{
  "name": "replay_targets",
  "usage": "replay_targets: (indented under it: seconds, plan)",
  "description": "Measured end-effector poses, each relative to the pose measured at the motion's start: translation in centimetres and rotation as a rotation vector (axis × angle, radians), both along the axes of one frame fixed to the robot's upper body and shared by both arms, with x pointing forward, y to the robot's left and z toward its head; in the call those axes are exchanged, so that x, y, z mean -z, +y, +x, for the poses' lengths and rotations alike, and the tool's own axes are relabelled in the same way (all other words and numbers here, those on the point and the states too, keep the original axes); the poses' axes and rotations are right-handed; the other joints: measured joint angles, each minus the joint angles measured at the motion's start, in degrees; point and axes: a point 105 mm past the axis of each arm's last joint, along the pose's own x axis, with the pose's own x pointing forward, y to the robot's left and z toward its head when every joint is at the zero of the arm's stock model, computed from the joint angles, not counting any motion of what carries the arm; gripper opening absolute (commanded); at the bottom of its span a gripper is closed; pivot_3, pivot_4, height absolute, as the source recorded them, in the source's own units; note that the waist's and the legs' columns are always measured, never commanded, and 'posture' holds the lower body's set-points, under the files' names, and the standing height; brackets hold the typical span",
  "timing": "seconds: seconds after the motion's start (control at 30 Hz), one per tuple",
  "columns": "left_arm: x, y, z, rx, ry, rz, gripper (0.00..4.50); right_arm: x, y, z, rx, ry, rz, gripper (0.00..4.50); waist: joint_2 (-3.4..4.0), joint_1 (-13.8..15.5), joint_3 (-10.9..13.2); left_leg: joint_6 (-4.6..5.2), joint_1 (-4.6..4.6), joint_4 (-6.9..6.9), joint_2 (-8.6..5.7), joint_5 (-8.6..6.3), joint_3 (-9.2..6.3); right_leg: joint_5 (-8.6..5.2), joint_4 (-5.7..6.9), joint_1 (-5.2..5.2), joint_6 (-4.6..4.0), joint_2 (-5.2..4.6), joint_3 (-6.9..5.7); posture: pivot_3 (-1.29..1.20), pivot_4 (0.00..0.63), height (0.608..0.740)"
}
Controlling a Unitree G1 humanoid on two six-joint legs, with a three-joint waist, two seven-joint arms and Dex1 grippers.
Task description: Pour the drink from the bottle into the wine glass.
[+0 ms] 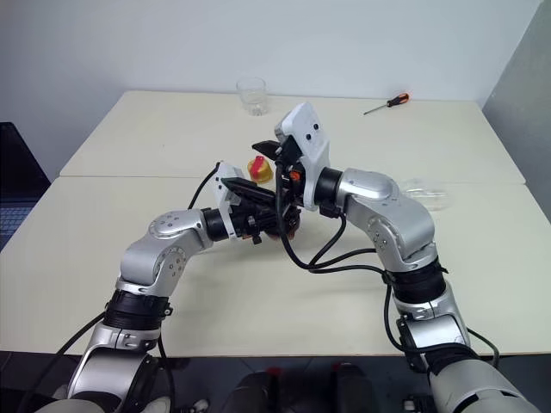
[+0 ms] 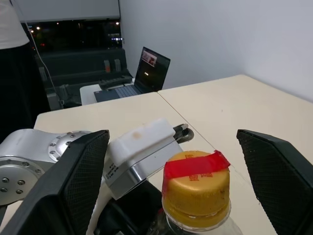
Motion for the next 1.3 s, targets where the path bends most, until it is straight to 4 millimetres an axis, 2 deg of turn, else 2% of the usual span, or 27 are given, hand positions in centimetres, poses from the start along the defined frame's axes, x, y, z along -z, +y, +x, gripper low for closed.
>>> replay_targets:
  seconds: [0.23,0.4,0.5,0.7,0.77,1.1,1.3]
  plan:
    - [0.1,0.1,0.0,-0.002,0.004,0.001,1.95,-0.5,0.6,0.4,0.006,0.004,0.019,4.45,0.00,0.00,0.00,0.00,0.00,0.00,0.00,0.00,0.00,0.00,0.00,0.00,0.00,0.00,0.00,0.00,0.150,0.740]
    - [0.3,0.1,0.0,-0.002,0.008,0.002,1.95,-0.7,0.0,1.2,0.045,0.020,0.038,4.45,0.00,0.00,0.00,0.00,0.00,0.00,0.00,0.00,0.01,0.00,0.00,0.00,0.00,0.00,0.01,0.00,0.150,0.740]
    - [0.3,0.1,0.0,-0.001,0.009,0.002,1.95,-0.5,-0.1,1.5,0.054,0.034,0.038,3.88,0.00,-0.01,0.00,0.00,0.00,0.00,0.00,0.00,0.01,0.00,0.01,-0.01,0.00,0.00,0.01,0.00,0.150,0.740]
    - [0.3,0.1,0.0,-0.002,0.010,0.002,1.95,-0.4,0.1,1.4,0.040,0.041,0.039,1.70,0.00,-0.03,0.00,0.00,0.00,0.00,0.00,0.00,0.01,0.00,0.01,-0.01,0.00,0.00,0.00,0.00,0.150,0.740]
    - [0.3,0.1,0.0,-0.004,0.011,0.002,1.95,-0.4,0.1,1.4,0.039,0.041,0.039,1.23,0.00,-0.03,0.00,0.00,0.00,0.00,0.00,0.00,0.00,0.00,0.01,-0.01,0.00,0.00,0.00,0.00,0.150,0.740]
    - [0.3,0.0,0.1,0.002,0.011,0.007,1.95,-0.4,-0.1,1.2,0.021,0.030,0.025,1.23,0.00,-0.01,0.00,0.00,-0.01,0.00,0.00,0.00,0.01,0.00,0.01,-0.01,0.00,0.00,0.00,0.00,0.150,0.740]
    - [0.4,-0.3,-1.4,0.064,0.024,0.020,1.95,-0.2,-0.7,0.2,-0.145,-0.042,-0.031,1.23,0.00,-0.28,0.00,0.01,0.01,-0.01,0.01,-0.01,0.04,0.00,0.00,-0.01,0.00,0.02,0.02,0.00,0.150,0.740]
